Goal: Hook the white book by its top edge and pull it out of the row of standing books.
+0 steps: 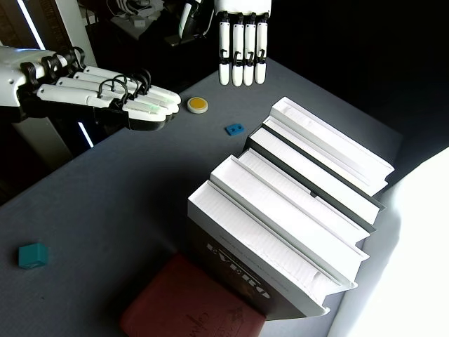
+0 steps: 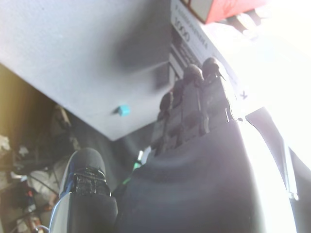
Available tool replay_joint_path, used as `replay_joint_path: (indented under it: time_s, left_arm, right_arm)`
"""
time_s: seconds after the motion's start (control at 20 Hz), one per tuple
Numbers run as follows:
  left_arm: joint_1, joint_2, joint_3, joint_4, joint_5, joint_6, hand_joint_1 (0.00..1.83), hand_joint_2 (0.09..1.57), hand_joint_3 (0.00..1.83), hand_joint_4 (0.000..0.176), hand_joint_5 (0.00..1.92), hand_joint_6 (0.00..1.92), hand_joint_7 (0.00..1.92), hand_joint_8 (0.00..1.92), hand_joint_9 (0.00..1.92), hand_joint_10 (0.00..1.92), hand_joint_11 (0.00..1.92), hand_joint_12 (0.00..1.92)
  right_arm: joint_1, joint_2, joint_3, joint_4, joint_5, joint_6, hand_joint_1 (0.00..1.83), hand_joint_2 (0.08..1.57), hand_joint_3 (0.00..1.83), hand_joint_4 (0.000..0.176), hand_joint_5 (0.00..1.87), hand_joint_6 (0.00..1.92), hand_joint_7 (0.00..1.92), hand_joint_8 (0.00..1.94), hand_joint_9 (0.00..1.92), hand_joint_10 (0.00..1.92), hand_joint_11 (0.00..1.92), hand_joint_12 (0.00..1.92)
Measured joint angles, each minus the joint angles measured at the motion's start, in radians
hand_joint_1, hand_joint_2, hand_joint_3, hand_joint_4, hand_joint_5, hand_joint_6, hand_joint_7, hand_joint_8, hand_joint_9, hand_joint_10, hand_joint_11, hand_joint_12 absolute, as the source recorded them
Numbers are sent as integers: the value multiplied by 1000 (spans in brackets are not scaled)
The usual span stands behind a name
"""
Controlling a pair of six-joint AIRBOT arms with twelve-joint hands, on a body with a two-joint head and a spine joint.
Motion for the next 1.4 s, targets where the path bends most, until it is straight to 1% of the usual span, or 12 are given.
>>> replay_joint_path:
  time_s: [0.05, 0.1, 0.15, 0.35, 0.4, 0.55, 0.7, 0.9, 1.05, 1.15, 1.25, 1.4]
  left_arm:
    - [0, 0, 0, 0, 0, 0, 0, 1043, 262, 0, 20, 17, 0, 3, 0, 2, 0, 51]
    - [-1, 0, 0, 0, 0, 0, 0, 1152, 46, 0, 21, 1, 0, 0, 0, 0, 0, 4]
    - [-2, 0, 0, 0, 0, 0, 0, 1164, 27, 0, 3, 0, 0, 0, 0, 0, 0, 0]
    - [-2, 0, 0, 0, 0, 0, 0, 1162, 21, 0, 0, 0, 0, 0, 0, 0, 0, 0]
    - [-2, 0, -1, 0, 0, 0, 0, 1168, 23, 0, 0, 0, 0, 0, 0, 0, 0, 0]
    - [-2, 0, -2, 0, 0, 0, 0, 1169, 20, 0, 0, 0, 0, 0, 0, 0, 0, 0]
    - [-2, 0, -2, 0, 0, 0, 0, 1174, 20, 0, 11, 4, 0, 0, 0, 0, 0, 0]
    - [-2, 0, -2, 0, 0, 0, 0, 1180, 19, 0, 16, 6, 0, 0, 0, 0, 0, 0]
    - [-2, 0, -2, 0, 0, 0, 0, 1190, 20, 0, 18, 5, 0, 0, 0, 0, 0, 0]
    - [-2, 0, -2, 0, 0, 0, 0, 1193, 20, 0, 0, 0, 0, 0, 0, 0, 0, 0]
    - [-2, 0, -2, 0, 0, 0, 0, 1191, 16, 0, 0, 0, 0, 0, 0, 0, 0, 0]
    - [-2, 0, -2, 0, 0, 0, 0, 1192, 15, 0, 2, 1, 0, 0, 0, 0, 0, 0]
  right_arm:
    - [1, -6, 0, 4, 0, -1, 0, 1196, 117, 0, 0, 0, 0, 0, 0, 0, 0, 0]
    - [4, -8, 0, 11, -1, -2, 0, 1246, 24, 0, 0, 0, 0, 0, 0, 0, 0, 0]
    - [6, -8, 0, 12, 1, -2, 0, 1254, 19, 0, 0, 0, 0, 0, 0, 0, 0, 0]
    - [8, -8, 0, 22, -1, 2, 0, 1261, 16, 0, 0, 0, 0, 0, 0, 0, 0, 0]
    - [8, -8, 0, 22, -2, 3, 34, 1256, 11, 0, 0, 0, 0, 0, 0, 0, 0, 0]
    - [25, -12, 1, 55, -9, -16, 0, 1250, 5, 0, 0, 0, 0, 0, 0, 0, 0, 0]
    - [75, -50, 42, 143, -9, -68, 9, 1255, 5, 0, 0, 0, 0, 0, 0, 0, 0, 0]
    - [116, -83, 94, 211, -19, -72, 7, 1253, 4, 0, 0, 0, 0, 0, 0, 0, 0, 0]
    - [130, -119, 124, 210, -18, -72, 1, 1251, 2, 0, 0, 0, 0, 0, 0, 0, 0, 0]
    - [135, -149, 149, 202, -21, -65, 65, 1248, 0, 0, 0, 0, 0, 0, 0, 0, 0, 0]
    - [137, -177, 171, 201, -27, -64, 35, 1259, 4, 0, 0, 0, 0, 0, 0, 0, 0, 0]
    - [146, -225, 210, 206, -23, -64, 57, 1261, 2, 0, 0, 0, 0, 0, 0, 0, 0, 0]
